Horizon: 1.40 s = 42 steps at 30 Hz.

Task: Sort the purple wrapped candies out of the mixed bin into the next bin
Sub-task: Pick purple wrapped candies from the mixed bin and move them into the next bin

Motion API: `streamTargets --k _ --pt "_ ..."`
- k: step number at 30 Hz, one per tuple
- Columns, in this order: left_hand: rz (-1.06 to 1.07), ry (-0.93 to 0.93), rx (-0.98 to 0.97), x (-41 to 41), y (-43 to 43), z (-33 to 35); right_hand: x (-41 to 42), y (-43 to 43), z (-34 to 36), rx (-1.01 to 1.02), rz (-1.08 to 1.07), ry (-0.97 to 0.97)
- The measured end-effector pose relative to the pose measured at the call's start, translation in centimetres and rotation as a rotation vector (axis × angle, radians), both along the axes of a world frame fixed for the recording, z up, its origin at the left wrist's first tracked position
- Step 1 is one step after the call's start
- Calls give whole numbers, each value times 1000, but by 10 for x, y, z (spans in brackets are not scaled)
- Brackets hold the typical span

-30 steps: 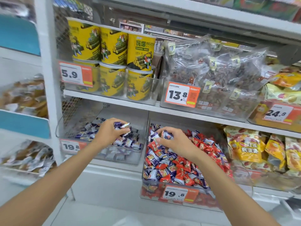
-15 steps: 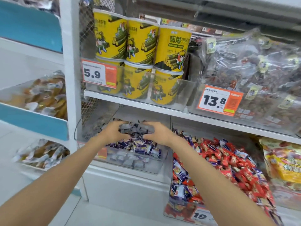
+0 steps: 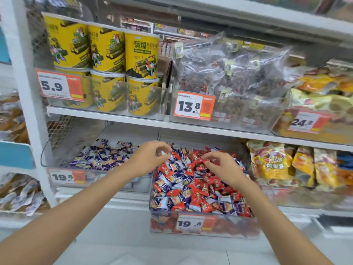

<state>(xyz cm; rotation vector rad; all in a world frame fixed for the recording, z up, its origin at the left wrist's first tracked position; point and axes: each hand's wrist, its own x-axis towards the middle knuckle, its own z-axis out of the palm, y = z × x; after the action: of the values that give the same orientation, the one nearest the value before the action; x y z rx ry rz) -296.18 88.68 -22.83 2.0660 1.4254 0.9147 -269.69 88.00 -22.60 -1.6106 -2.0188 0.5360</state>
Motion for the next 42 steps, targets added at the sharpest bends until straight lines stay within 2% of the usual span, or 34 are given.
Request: streamTargets --k 3,6,8,9,14,20,24,29,32,36,38,40,42 --pt "-85 129 -80 33 12 -1 19 -7 -4 -5 -15 49" --pt "-151 455 -255 58 34 -13 33 -13 -7 1 -6 69" --pt "-123 700 -227 70 43 -23 42 -15 -11 -11 -1 85" --pt "-107 746 -200 75 46 -26 45 -16 -13 -23 -1 88" --pt "-115 612 -149 81 48 -27 62 -22 -21 -23 2 103" --pt "-108 217 -41 71 39 -1 71 -18 -25 0 -24 131" --pt "-152 285 -146 67 41 3 72 -17 -27 6 -17 130" --pt "-194 612 -336 81 31 -3 75 -18 -30 0 -21 151" --pt "-227 757 -333 91 29 -12 77 -17 -33 7 -24 126" --pt "-236 708 -348 106 28 -14 78 -24 -23 -40 33 78" --pt "-246 683 -392 110 29 -12 78 -29 -19 -206 138 -27" --pt "-255 712 -422 110 31 -11 80 -30 -21 -379 231 -272" --pt "-263 761 -389 107 29 -11 82 -29 -23 -462 281 -430"
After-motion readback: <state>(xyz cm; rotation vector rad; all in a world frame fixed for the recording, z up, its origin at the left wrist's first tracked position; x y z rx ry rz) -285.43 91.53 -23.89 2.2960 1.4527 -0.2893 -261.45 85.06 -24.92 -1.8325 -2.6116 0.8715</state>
